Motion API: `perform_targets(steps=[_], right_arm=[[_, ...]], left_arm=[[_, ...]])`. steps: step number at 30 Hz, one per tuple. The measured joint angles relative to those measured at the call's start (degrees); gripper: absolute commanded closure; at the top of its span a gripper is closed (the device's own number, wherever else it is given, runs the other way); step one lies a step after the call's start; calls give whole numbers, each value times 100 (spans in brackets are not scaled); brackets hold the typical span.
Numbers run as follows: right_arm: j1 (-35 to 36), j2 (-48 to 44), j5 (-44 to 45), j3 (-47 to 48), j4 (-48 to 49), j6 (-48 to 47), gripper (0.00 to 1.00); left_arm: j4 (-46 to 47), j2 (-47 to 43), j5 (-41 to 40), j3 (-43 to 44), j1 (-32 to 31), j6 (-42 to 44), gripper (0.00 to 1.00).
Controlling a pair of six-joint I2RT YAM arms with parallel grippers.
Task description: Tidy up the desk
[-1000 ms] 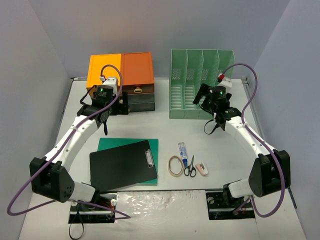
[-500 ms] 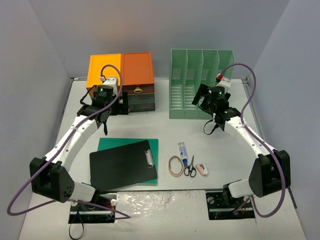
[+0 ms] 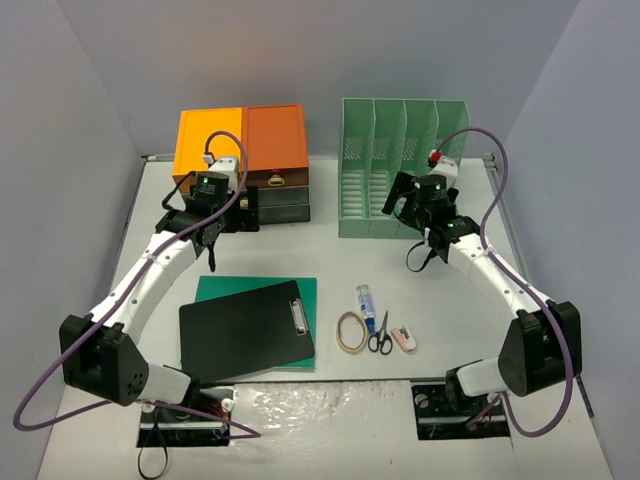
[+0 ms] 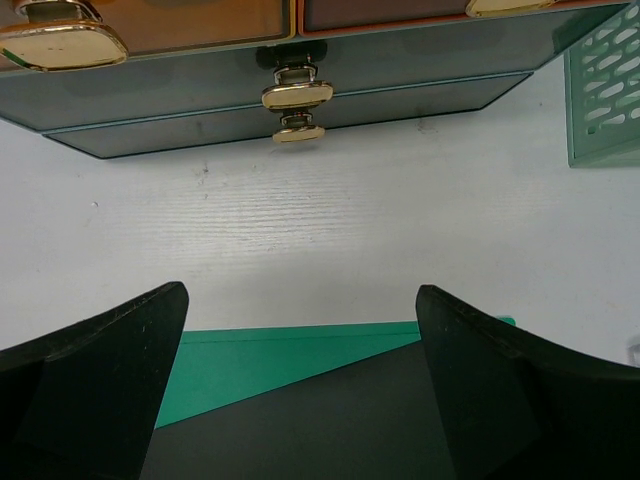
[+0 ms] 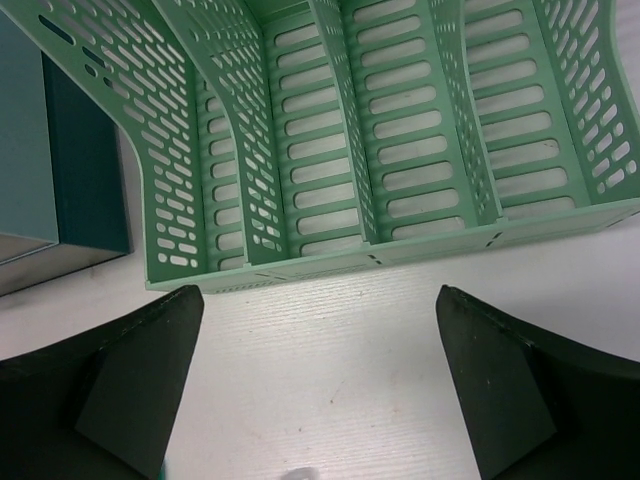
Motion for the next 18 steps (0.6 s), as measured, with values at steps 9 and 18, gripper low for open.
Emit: perform_targets(steps=[9, 18], right_arm=[[229, -16, 38, -13, -87, 7, 7], [845, -20, 282, -169, -651, 200, 20]], left_arm=[[-54, -171, 32, -313, -38, -26, 3], [-94, -211, 51, -590, -235, -119, 3]])
